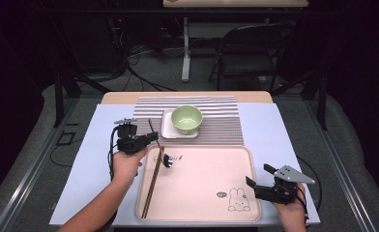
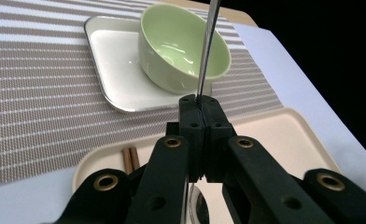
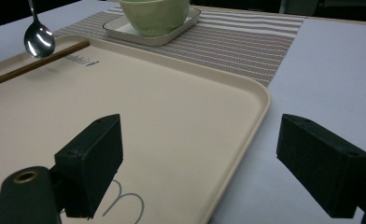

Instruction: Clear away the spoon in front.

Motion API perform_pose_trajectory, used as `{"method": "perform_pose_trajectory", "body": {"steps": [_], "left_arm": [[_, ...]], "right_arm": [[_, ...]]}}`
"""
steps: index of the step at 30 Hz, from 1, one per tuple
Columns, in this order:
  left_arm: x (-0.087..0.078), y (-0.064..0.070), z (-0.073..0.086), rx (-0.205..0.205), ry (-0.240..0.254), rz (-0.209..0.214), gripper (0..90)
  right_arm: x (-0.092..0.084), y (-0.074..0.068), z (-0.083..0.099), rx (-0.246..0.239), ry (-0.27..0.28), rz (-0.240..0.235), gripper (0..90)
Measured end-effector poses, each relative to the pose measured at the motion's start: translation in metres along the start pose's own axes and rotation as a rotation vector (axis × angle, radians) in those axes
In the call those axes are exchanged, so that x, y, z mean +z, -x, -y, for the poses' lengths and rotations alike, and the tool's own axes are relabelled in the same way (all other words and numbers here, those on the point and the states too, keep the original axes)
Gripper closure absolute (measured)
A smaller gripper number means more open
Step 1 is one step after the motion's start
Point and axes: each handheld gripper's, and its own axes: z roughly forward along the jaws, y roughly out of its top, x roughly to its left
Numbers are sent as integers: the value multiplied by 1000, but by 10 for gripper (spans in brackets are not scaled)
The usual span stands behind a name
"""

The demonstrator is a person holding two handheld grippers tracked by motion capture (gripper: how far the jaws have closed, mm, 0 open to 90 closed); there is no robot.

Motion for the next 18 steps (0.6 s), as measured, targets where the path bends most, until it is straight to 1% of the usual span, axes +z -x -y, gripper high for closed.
{"method": "perform_pose_trajectory", "body": {"steps": [7, 10, 18], "left_arm": [[-10, 1, 19, 10, -21, 13, 893], [-13, 0, 27, -3, -28, 26, 893], [-24, -4, 42, -18, -51, 33, 893]], "right_arm": [[0, 0, 0, -2, 0, 0, 141], [0, -1, 0, -2, 0, -1, 141], [0, -1, 0, -1, -2, 0, 141]]}}
